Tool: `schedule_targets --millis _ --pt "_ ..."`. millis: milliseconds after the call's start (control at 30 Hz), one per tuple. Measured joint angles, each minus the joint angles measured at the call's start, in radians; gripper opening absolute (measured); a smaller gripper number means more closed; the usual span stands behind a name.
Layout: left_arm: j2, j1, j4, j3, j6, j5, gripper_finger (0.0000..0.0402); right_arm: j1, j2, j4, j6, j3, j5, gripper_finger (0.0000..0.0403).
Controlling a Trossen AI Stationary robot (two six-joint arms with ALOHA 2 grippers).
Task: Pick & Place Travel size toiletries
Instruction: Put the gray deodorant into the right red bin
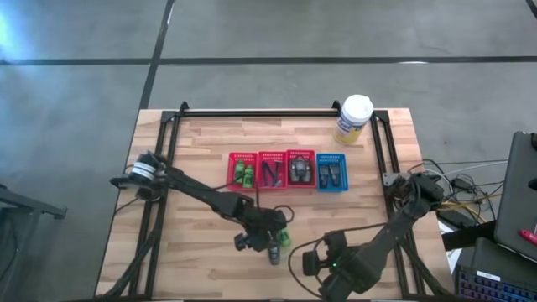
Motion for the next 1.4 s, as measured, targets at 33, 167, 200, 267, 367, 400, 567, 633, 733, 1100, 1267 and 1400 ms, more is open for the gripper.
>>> schedule_targets --millis 33,167,200,267,367,400,567,633,733,1100,1267,1400 --pt "0.01 0.0 -0.009 0.015 0.001 -0.005 0.0236 0.001 -0.004 0.001 0.0 -0.008 -0.001 0.0368" --pt "0.029 0.002 -0.034 0.055 0.021 -0.009 0.0236 -0.001 -0.011 0.002 0.0 -0.022 -0.002 0.0368" --pt "0.03 0.002 -0.045 0.062 0.029 -0.009 0.0236 -0.002 -0.011 0.002 0.0 -0.024 -0.001 0.0368" --pt "0.03 0.002 -0.049 0.064 0.031 -0.006 0.0236 -0.001 -0.011 0.004 0.0 -0.028 -0.001 0.0368" --pt "0.052 0.002 -0.051 0.063 0.03 0.004 0.0236 0.0 -0.011 0.005 0.0 -0.035 0.007 0.0368" --pt "0.063 0.002 -0.051 0.062 0.03 0.007 0.0236 0.0 -0.011 0.005 -0.001 -0.037 0.009 0.0368" --pt "0.111 -0.002 -0.044 0.064 0.026 0.028 0.0236 -0.001 -0.011 0.007 -0.001 -0.047 0.01 0.0368" --pt "0.119 -0.001 -0.042 0.073 0.005 0.026 0.0236 -0.001 -0.011 0.009 -0.001 -0.048 0.011 0.0368" --pt "0.127 -0.001 -0.056 0.083 -0.026 0.028 0.0234 0.0 -0.011 0.014 -0.001 -0.049 0.011 0.0368" --pt "0.061 -0.004 -0.104 0.083 -0.276 0.032 0.0204 0.004 -0.011 0.139 -0.027 -0.069 0.083 0.0368" --pt "-0.073 0.031 -0.123 0.038 -0.516 0.14 0.0204 0.056 -0.025 0.186 -0.02 -0.075 0.264 0.0368" --pt "-0.21 0.092 0.019 -0.051 -0.766 0.304 0.0204 0.081 -0.078 0.206 -0.058 -0.075 0.456 0.0368"
